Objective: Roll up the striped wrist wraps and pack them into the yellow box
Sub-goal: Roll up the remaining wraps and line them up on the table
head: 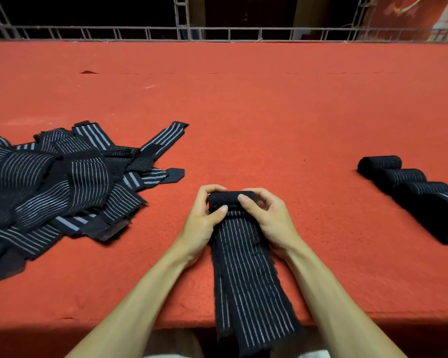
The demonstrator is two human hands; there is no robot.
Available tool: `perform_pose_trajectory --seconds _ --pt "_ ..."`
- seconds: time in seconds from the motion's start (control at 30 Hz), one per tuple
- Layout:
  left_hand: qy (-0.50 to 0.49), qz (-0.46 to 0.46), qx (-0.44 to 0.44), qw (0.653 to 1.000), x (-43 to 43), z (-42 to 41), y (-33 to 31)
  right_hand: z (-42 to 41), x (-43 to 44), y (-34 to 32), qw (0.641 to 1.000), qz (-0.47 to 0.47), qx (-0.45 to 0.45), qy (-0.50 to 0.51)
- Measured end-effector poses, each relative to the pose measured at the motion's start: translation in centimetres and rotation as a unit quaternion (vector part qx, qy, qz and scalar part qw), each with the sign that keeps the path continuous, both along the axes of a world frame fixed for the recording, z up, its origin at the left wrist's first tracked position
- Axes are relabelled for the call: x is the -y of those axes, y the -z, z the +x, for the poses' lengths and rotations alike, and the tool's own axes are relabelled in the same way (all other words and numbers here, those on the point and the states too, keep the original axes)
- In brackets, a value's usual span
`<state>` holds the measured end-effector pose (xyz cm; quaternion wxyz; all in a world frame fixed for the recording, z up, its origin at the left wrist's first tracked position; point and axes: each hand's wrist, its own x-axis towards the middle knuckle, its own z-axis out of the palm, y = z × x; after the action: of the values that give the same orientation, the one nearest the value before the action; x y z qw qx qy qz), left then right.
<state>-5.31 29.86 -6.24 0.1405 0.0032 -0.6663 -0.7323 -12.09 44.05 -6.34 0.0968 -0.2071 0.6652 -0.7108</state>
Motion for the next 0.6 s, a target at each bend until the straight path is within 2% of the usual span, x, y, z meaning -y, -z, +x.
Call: perform_pose_trajectory --seconds 0.2,0.27,0.33,0.43,0.5,0.6 --pt "-0.035 -0.017 0.016 0.999 -0.3 -0.3 0.0 0.0 -0.2 -0.1 0.999 -0.022 -0.021 -0.021" --pt "-0.068 0.011 0.009 0.998 -0.2 -0.5 0.1 0.1 -0.3 -0.1 1.0 -0.011 -0.011 -0.025" --pt "-0.108 0.069 0.0 0.992 0.0 -0.7 0.1 0.2 -0.1 -0.3 0.998 0.051 -0.007 -0.021" --pt "-0.158 0.128 -0.009 0.979 0.3 -0.9 0.0 0.6 0.4 -0.7 0.98 0.193 -0.029 -0.037" --pt "-0.171 0.15 -0.001 0.974 0.5 -0.9 0.0 0.9 0.7 -1.0 0.976 0.215 -0.005 -0.044" --pt "-0.173 0.171 0.016 0.97 0.6 -0.6 -0.3 1.0 0.4 -1.7 0.982 0.153 0.089 -0.071"
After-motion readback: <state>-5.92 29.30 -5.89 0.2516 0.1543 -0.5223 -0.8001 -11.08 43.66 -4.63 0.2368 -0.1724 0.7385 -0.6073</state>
